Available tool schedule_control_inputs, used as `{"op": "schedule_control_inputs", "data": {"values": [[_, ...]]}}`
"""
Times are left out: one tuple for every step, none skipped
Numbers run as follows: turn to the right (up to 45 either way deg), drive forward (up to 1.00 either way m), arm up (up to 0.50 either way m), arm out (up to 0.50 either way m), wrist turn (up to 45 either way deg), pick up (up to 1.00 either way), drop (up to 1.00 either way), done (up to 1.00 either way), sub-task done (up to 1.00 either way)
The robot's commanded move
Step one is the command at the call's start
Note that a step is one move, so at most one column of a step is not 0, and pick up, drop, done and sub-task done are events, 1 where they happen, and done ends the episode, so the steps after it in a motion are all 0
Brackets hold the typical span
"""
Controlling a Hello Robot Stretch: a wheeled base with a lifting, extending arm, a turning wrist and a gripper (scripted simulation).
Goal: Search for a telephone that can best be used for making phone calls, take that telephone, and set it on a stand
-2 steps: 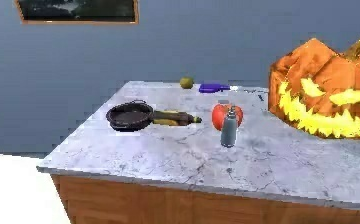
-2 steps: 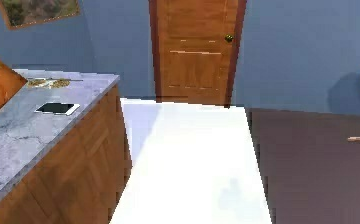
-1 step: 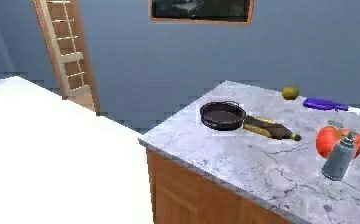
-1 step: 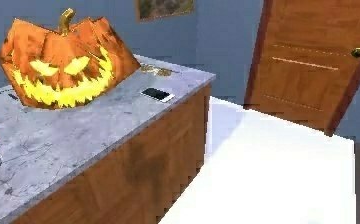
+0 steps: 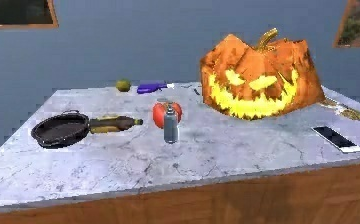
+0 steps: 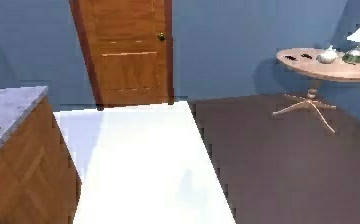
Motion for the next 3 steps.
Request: {"op": "schedule_control_inputs", "data": {"values": [[45.0, 0.00, 0.00, 0.00, 0.0, 0.00, 0.00, 0.00, 0.00], [24.0, 0.00, 0.00, 0.00, 0.0, 0.00, 0.00, 0.00, 0.00], [0.0, 0.55, 0.00, 0.00, 0.0, 0.00, 0.00, 0.00, 0.00]]}}
